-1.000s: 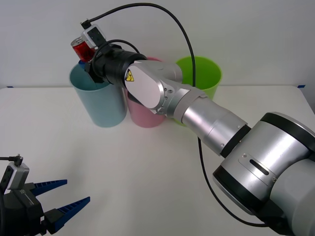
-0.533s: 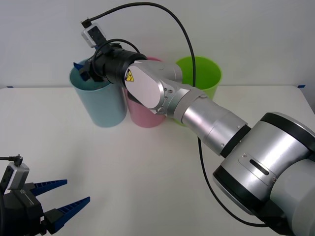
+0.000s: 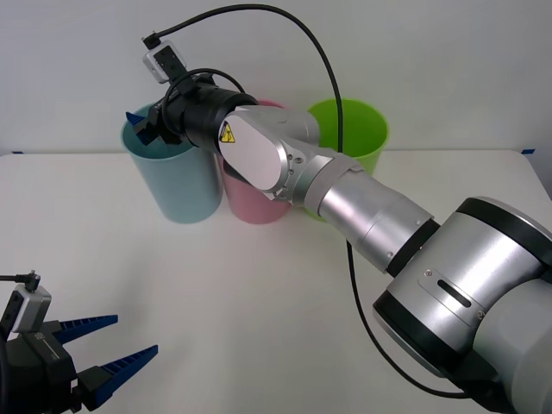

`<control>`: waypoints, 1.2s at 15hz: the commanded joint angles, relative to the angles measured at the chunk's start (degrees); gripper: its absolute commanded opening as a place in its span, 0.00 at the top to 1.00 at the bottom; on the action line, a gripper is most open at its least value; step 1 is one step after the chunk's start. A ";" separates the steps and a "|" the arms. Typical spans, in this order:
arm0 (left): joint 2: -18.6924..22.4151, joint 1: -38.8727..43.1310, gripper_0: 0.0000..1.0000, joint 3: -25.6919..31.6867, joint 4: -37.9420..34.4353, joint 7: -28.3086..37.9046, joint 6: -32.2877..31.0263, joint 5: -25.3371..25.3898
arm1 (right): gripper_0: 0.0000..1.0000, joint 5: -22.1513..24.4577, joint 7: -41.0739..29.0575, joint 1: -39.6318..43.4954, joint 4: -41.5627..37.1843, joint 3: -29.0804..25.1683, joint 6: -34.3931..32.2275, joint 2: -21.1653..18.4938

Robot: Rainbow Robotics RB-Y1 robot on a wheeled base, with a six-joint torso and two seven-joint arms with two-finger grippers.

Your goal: Put cans in the blue bin and PET bottles in the pink bin and trash in the green bin.

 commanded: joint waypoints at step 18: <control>0.00 0.00 0.00 0.00 0.00 0.00 0.00 0.00 | 0.03 -29.18 15.91 57.66 -79.29 -37.27 -36.68 -25.26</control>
